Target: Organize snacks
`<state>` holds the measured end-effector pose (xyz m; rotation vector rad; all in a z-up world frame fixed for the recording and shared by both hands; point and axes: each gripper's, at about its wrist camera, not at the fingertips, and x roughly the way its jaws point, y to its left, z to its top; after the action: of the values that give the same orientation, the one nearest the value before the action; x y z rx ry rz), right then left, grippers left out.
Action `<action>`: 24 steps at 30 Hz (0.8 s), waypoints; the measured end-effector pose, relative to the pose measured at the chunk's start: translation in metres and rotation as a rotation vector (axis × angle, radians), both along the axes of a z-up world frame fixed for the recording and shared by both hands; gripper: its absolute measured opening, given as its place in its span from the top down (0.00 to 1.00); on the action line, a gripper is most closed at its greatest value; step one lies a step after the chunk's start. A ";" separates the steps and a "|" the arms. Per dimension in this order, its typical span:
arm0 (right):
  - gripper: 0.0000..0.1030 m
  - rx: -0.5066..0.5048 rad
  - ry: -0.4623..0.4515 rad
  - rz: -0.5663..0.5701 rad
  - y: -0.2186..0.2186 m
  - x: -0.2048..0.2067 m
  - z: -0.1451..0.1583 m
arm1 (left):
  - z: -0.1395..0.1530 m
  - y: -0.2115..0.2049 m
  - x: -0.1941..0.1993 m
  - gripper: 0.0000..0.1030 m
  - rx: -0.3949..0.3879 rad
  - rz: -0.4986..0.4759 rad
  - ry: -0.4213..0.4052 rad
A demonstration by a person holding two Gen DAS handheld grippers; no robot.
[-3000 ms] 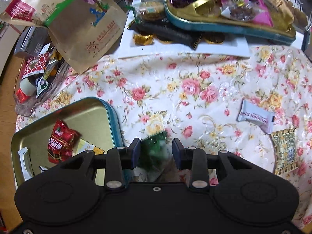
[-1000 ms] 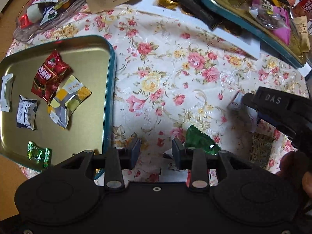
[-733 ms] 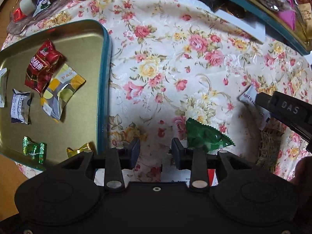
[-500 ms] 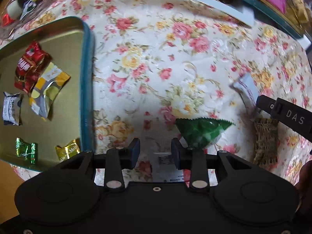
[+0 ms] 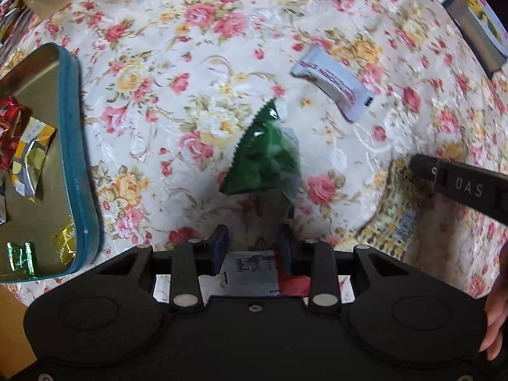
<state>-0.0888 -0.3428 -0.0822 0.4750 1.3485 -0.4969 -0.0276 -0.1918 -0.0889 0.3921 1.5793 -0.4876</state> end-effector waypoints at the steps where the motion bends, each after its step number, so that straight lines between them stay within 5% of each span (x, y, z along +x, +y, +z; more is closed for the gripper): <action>1: 0.68 0.006 0.004 -0.004 -0.001 -0.001 0.001 | 0.002 -0.002 -0.005 0.59 -0.014 0.008 0.010; 13: 0.68 0.058 -0.278 -0.144 -0.004 0.046 0.033 | 0.049 0.028 0.046 0.59 -0.087 0.216 -0.093; 24: 0.68 0.034 -0.221 -0.156 0.022 0.085 0.007 | 0.050 0.048 0.056 0.59 -0.074 0.252 -0.044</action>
<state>-0.0040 -0.3210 -0.0756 0.6480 1.1144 -0.5335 0.0285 -0.1437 -0.0388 0.1434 1.5378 -0.3394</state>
